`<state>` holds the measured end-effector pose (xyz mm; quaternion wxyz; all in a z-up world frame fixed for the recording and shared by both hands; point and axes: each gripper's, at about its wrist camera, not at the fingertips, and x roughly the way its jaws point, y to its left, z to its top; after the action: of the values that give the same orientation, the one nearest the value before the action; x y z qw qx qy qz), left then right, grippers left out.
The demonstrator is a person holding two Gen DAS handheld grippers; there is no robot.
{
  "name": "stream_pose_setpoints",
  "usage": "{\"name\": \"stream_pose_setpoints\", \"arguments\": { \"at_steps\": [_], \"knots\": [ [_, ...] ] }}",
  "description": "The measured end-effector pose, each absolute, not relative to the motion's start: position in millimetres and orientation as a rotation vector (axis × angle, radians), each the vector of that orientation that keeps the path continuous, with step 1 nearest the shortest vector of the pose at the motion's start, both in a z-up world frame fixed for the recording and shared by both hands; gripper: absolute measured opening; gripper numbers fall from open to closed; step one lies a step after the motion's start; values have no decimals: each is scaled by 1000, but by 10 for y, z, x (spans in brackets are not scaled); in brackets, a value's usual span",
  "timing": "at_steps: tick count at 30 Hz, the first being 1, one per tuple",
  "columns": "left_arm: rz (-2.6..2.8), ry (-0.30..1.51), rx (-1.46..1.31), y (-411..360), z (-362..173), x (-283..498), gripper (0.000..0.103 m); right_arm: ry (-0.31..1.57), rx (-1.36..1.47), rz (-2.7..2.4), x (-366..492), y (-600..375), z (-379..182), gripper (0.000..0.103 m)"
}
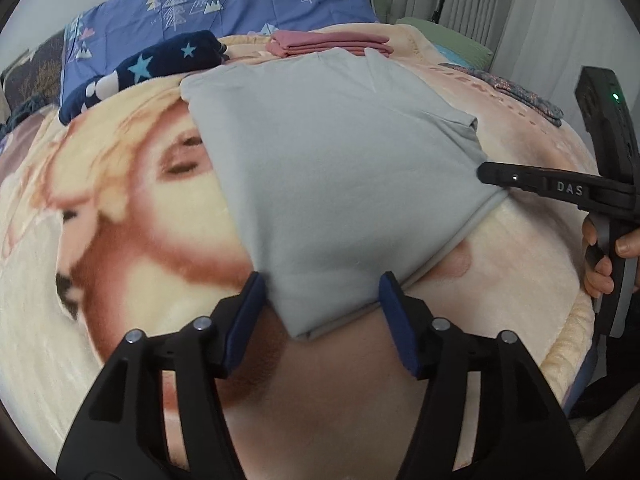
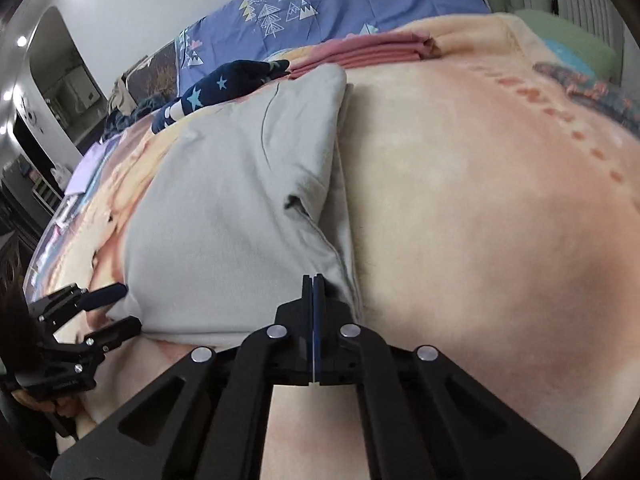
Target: Fold small clothes
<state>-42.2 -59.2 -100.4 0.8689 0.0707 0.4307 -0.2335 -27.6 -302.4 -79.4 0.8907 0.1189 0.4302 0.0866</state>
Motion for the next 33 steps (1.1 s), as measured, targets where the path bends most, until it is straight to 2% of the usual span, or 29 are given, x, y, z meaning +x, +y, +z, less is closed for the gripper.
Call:
{"name": "stream_pose_setpoints", "arguments": {
  "at_steps": [1, 7, 9, 12, 14, 15, 16, 18, 21, 22, 25, 31, 33],
  "knots": [
    [-503, 900, 118, -551, -963, -400, 62, 877, 258, 202, -275, -3025, -726, 3],
    [-474, 818, 37, -431, -674, -129, 62, 693, 223, 304, 54, -3065, -245, 3],
    [-454, 810, 49, -466, -677, -16, 66, 686, 233, 347, 199, -3086, -240, 3],
    [-426, 839, 43, -466, -765, 184, 67, 761, 253, 361, 574, -3092, -444, 3],
    [-393, 866, 55, -413, -883, 321, 71, 922, 159, 147, 841, -3146, -838, 2],
    [-381, 890, 54, -367, -975, 383, 79, 933, 199, 143, 867, -3216, -951, 8],
    [-394, 907, 19, -303, -1034, 422, 79, 917, 246, 161, 846, -3274, -966, 13],
    [-420, 915, -36, -220, -1043, 444, 79, 914, 297, 196, 818, -3373, -889, 16],
    [-446, 905, -53, -203, -959, 508, 78, 885, 339, 215, 821, -3481, -729, 25],
    [-457, 898, -61, -211, -922, 541, 78, 871, 353, 228, 838, -3494, -685, 30],
    [-464, 874, -61, -245, -826, 689, 78, 867, 421, 281, 937, -3586, -618, 60],
    [-535, 973, -112, -359, -1019, 1020, 78, 996, 414, 419, 1139, -3459, -833, 62],
    [-547, 975, -107, -397, -1090, 1068, 81, 984, 360, 437, 1209, -3363, -865, 62]
  ]
}}
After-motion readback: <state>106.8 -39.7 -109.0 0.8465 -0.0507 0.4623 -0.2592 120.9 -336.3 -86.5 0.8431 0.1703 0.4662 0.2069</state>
